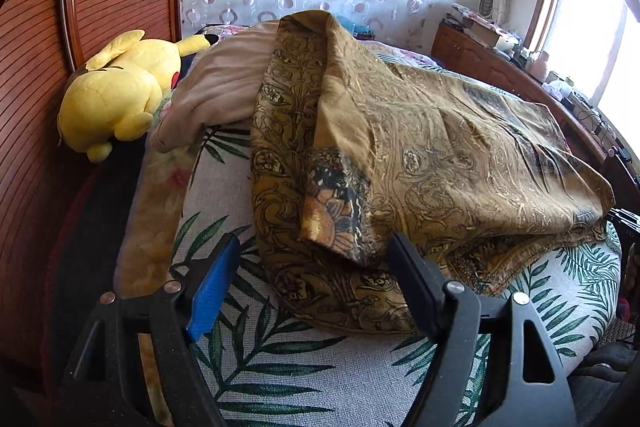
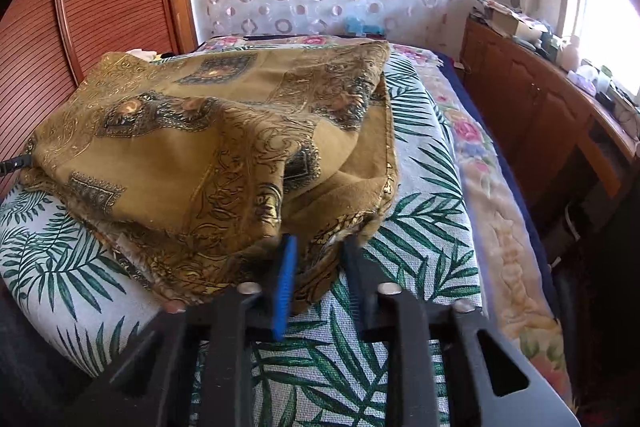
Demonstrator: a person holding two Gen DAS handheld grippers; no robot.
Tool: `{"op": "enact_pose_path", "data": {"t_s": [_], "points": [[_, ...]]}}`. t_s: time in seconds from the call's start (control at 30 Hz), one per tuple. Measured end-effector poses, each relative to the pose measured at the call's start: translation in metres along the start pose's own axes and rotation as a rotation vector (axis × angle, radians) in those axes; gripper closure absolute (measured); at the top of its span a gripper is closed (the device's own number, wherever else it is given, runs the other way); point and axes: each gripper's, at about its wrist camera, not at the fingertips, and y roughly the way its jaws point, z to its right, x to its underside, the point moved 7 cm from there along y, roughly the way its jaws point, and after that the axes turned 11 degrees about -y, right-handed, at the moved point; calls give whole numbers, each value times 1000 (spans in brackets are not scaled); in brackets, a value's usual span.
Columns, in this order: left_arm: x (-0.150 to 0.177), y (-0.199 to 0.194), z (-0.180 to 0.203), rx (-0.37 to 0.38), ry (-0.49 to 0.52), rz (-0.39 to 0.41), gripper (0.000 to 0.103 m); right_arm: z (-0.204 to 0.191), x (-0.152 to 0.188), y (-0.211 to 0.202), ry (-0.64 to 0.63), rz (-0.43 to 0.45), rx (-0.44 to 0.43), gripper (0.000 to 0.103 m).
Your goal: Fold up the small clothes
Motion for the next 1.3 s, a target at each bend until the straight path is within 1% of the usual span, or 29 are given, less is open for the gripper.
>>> {"op": "enact_pose_path", "data": {"t_s": [0.1, 0.23, 0.3, 0.43, 0.53, 0.57, 0.6, 0.63, 0.7, 0.77, 0.83, 0.97, 1.13, 1.17, 1.27, 1.3], "points": [[1, 1, -1, -3, -3, -4, 26, -1, 1, -2, -17, -2, -7, 98], [1, 1, -3, -6, -7, -3, 26, 16, 2, -20, 14, 37, 3, 99], [0, 1, -3, -8, -7, -2, 26, 19, 4, -28, 40, 50, -10, 99], [-2, -3, -2, -5, -16, 17, 26, 17, 9, -21, 39, 29, -13, 99], [-3, -8, 2, 11, -12, 31, 26, 18, 5, -22, 58, 35, -5, 98], [-3, -9, 3, 14, -7, 34, 26, 17, 1, -24, 60, 41, -1, 97], [-3, -10, 4, 11, -3, 36, 26, 19, -1, -27, 58, 49, 9, 92], [-4, -11, 5, 8, -1, 37, 26, 20, -4, -30, 56, 55, 30, 89], [-5, -13, 6, 8, -1, 44, 26, 21, -8, -37, 49, 74, 54, 89], [-6, -18, 8, 12, -6, 58, 26, 21, -13, -43, 42, 94, 76, 86], [-7, -22, 10, 21, -9, 69, 26, 17, -17, -48, 39, 117, 87, 73], [-10, -32, 20, 38, 2, 98, 26, 1, -24, -44, 12, 140, 50, 71], [-12, -42, 43, 68, 54, 125, 26, -25, -33, -13, -27, 140, -19, 71], [-12, -41, 50, 83, 70, 119, 28, -29, -36, -5, -34, 134, -27, 71], [-7, -33, 65, 121, 109, 85, 43, -38, -48, 18, -45, 115, -57, 71], [-5, -30, 70, 135, 117, 70, 46, -41, -49, 24, -49, 109, -59, 71]]}}
